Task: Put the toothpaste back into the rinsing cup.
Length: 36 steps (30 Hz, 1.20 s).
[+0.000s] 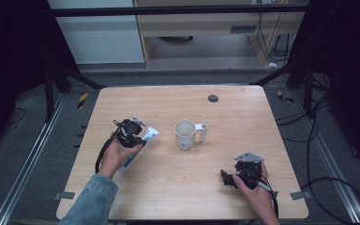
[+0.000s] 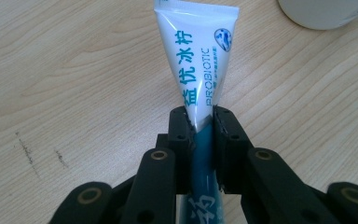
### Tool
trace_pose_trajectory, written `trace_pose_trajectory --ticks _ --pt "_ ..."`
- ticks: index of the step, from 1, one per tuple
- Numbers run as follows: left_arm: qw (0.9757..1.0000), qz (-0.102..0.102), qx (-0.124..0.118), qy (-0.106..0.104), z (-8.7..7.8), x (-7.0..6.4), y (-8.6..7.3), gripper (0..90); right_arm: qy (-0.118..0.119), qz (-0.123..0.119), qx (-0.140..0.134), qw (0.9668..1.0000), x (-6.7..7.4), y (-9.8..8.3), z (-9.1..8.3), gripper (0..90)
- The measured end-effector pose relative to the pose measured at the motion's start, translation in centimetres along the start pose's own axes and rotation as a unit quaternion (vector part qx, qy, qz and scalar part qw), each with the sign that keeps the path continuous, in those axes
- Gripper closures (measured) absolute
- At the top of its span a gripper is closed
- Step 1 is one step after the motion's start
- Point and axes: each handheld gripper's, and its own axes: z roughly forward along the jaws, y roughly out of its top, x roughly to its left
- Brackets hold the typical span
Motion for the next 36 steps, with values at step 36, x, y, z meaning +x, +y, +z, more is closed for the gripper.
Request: trace_pose_trajectory --ticks 36 --pt "0.9981 0.032 -0.052 -0.007 -3.5 -3.3 1.5 78.4 0.0 0.0 0.0 1.0 0.0 0.0 0.0 0.6"
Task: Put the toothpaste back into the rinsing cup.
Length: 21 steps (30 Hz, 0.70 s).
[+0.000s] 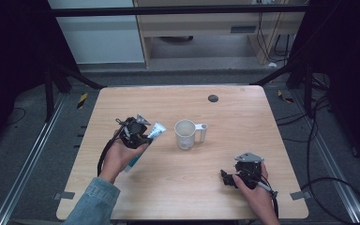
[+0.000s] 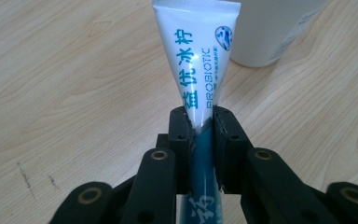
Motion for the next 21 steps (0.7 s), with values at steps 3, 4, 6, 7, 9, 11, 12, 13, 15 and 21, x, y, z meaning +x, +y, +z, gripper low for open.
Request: trace_pose_trajectory --ticks 3,4,6,7,9,11,12,13,15,21 --pt "1.0 0.002 -0.008 -0.002 -0.4 -0.5 0.3 78.5 0.0 0.001 0.0 1.0 0.0 0.0 0.0 0.6" --pt "0.9999 0.006 -0.014 -0.003 -0.7 -0.7 0.6 78.5 0.0 0.001 0.0 1.0 0.0 0.0 0.0 0.6" --pt "0.9998 0.007 -0.018 -0.001 -1.0 -0.9 0.7 78.5 0.0 0.0 0.0 1.0 0.0 0.0 0.0 0.5" --pt "0.9997 0.007 -0.021 -0.003 -1.0 -1.0 0.8 78.5 0.0 0.001 0.0 1.0 0.0 0.0 0.0 0.6" --pt "0.9996 0.008 -0.028 -0.003 -1.4 -1.2 1.2 78.5 0.0 0.0 0.0 1.0 0.0 0.0 0.0 0.6" --pt "0.9995 0.008 -0.032 -0.003 -1.6 -1.2 1.3 78.5 0.0 0.001 0.0 1.0 0.0 0.0 0.0 0.6" --pt "0.9994 0.008 -0.035 -0.003 -1.7 -1.3 1.4 78.5 0.0 0.001 0.0 1.0 0.0 0.0 0.0 0.6" --pt "0.9993 0.009 -0.037 -0.004 -1.9 -1.4 1.6 78.5 0.0 0.0 0.0 1.0 0.0 0.0 0.0 0.5" --pt "0.9991 0.012 -0.04 -0.003 -2.3 -1.5 1.8 78.5 0.0 0.001 0.0 1.0 0.0 0.0 0.0 0.6" --pt "0.9984 0.018 -0.053 -0.007 -3.3 -2.1 2.9 78.5 0.0 0.001 0.0 1.0 0.0 0.0 0.0 0.5"
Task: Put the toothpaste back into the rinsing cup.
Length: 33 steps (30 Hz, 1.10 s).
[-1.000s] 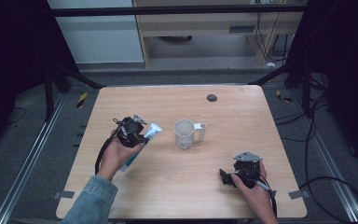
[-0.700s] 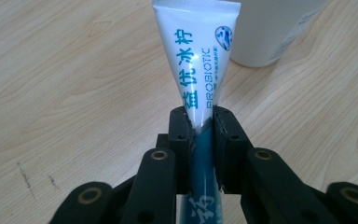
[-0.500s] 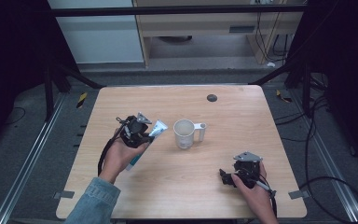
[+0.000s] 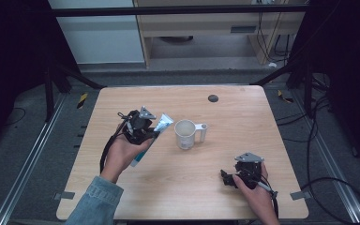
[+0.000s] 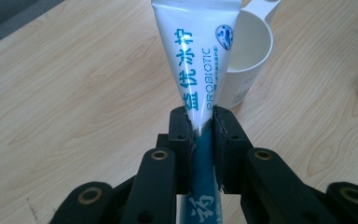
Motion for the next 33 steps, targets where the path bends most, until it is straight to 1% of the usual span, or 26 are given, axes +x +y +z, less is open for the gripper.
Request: trace_pose_trajectory --ticks 9,13,14,15,18,20,21,22,23,24,26,31,33 --pt "0.9999 0.01 -0.009 -0.001 -0.6 -0.7 1.4 78.5 0.0 0.0 0.0 1.0 0.0 0.0 0.0 0.6" --pt "0.9998 0.008 -0.017 -0.006 -0.7 -1.0 2.2 78.6 0.0 0.0 0.0 1.0 0.0 0.0 0.0 0.6" --pt "0.9996 0.01 -0.023 -0.01 -0.8 -1.5 2.8 78.5 0.0 -0.001 0.0 1.0 0.0 0.0 0.0 0.5" --pt "0.9996 0.01 -0.023 -0.01 -0.8 -1.5 2.8 78.5 0.001 -0.001 0.0 1.0 0.0 0.0 0.0 0.5" --pt "0.9993 0.011 -0.033 -0.014 -0.8 -2.2 3.6 78.5 0.001 0.0 0.0 1.0 0.0 0.0 0.0 0.5" --pt "0.9989 0.011 -0.04 -0.021 -0.8 -3.1 4.4 78.5 0.001 0.0 0.0 1.0 0.0 0.0 0.0 0.6" --pt "0.9989 0.011 -0.04 -0.021 -0.8 -3.1 4.4 78.5 0.001 0.0 0.0 1.0 0.0 0.0 0.0 0.6" --pt "0.9988 0.013 -0.042 -0.021 -0.8 -3.4 4.7 78.5 0.001 0.0 0.0 1.0 0.0 0.0 0.0 0.6" --pt "0.9987 0.017 -0.044 -0.022 -0.8 -3.9 5.1 78.5 0.001 0.0 0.0 1.0 0.0 0.0 0.0 0.6" --pt "0.9987 0.017 -0.044 -0.022 -0.8 -3.9 5.1 78.5 0.001 0.0 0.0 1.0 0.0 0.0 0.0 0.6" --pt "0.9983 0.019 -0.049 -0.023 -0.7 -4.5 5.5 78.5 0.001 -0.002 0.001 1.0 0.0 0.0 0.0 0.5" --pt "0.9982 0.019 -0.053 -0.023 -0.6 -5.1 5.9 78.5 0.0 0.0 0.001 1.0 0.0 0.0 0.0 0.5" --pt "0.9981 0.02 -0.055 -0.019 -0.6 -5.3 6.1 78.6 0.0 0.0 0.001 1.0 0.0 0.0 0.0 0.6"
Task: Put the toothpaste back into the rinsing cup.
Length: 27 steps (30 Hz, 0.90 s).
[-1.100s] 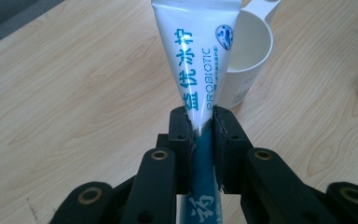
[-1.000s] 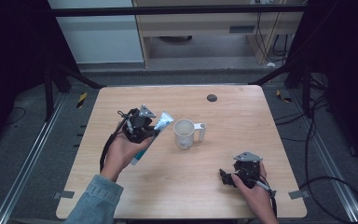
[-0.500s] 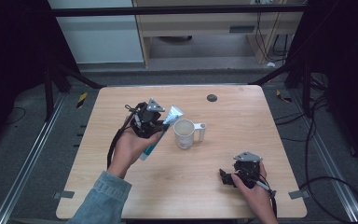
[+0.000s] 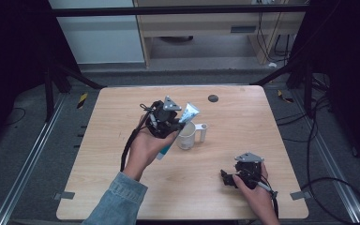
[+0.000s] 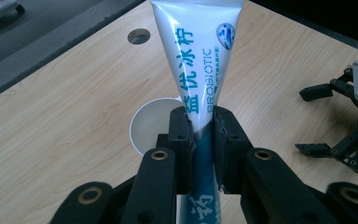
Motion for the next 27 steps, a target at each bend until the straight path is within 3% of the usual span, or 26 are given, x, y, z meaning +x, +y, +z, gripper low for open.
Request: trace_pose_trajectory --ticks 10,12,21,27 --pt "0.9997 -0.007 -0.01 0.021 0.5 -0.5 0.7 78.5 0.0 0.0 0.0 1.0 0.0 0.0 0.0 0.6" --pt "0.9995 -0.013 -0.021 0.02 0.6 -0.6 1.0 78.6 0.0 -0.001 0.0 1.0 0.0 0.0 0.0 0.6" --pt "0.9984 -0.007 -0.037 0.042 1.6 -1.0 1.7 78.5 0.0 0.001 0.0 1.0 0.0 0.0 0.0 0.6" --pt "0.9976 -0.011 -0.051 0.045 2.1 -1.1 1.8 78.5 0.0 0.001 0.0 1.0 0.0 0.0 0.0 0.6"
